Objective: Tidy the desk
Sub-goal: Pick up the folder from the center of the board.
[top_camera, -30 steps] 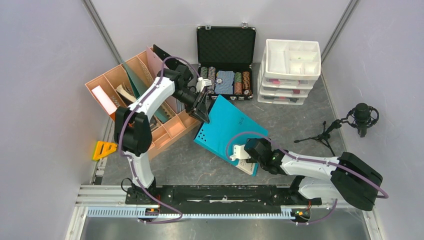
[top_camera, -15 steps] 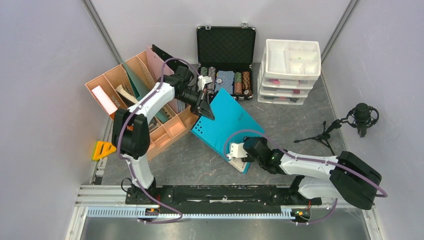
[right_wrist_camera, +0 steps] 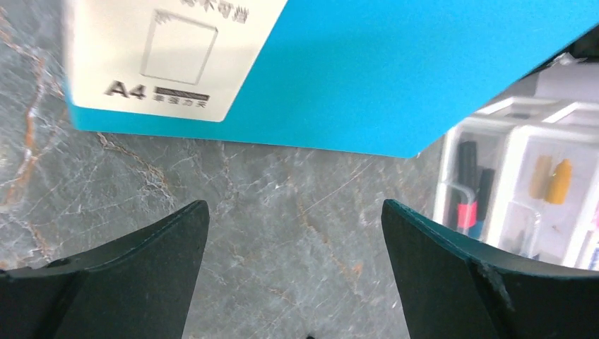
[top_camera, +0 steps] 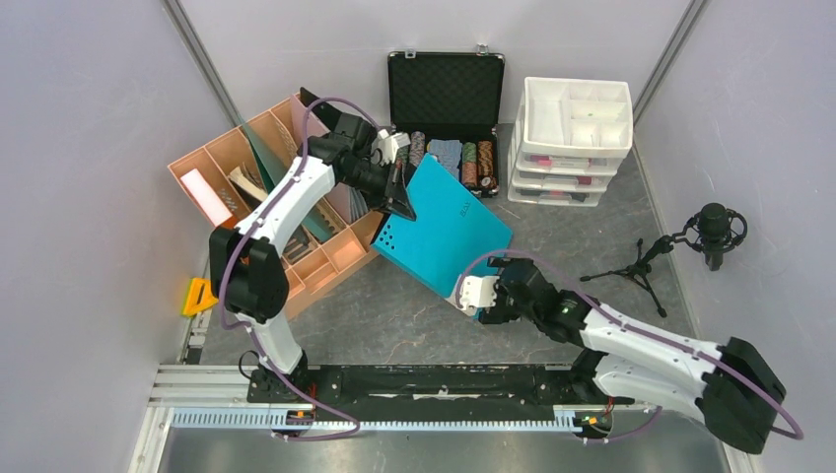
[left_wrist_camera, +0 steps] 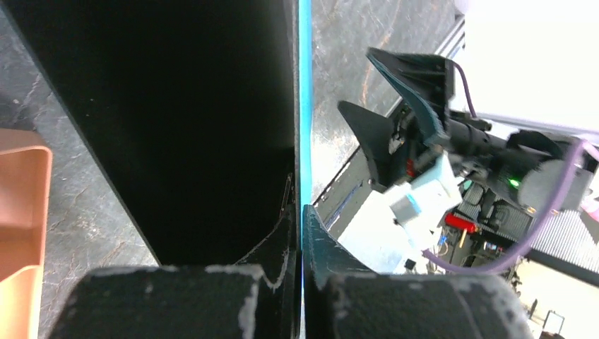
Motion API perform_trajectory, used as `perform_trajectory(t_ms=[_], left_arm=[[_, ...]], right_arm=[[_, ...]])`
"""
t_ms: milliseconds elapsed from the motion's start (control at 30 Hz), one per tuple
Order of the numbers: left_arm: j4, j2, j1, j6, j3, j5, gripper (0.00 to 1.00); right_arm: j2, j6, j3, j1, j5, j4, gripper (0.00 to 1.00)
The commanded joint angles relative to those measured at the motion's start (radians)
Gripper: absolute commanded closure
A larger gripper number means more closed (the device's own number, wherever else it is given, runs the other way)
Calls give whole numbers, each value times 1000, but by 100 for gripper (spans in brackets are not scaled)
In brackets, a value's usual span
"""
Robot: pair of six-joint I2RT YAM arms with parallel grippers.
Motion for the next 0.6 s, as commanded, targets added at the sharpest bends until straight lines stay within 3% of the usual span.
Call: perform_trajectory(t_ms=[0,167,367,567], left_arm=[[73,-33,2,-129,20,-68,98],[180,-37,-2,-248,-22,-35,98],[261,-110,-15,-362,-115,-57,98],[329,-172,-4,-443,-207,-72,98]], right_arm=[[-105,-38,89,-7,-102,-112,2],[-120,23,180,-12,-219,-159,2],[-25,202,276,-8,-434,-35,2],[75,263,330,84,-424,32,2]])
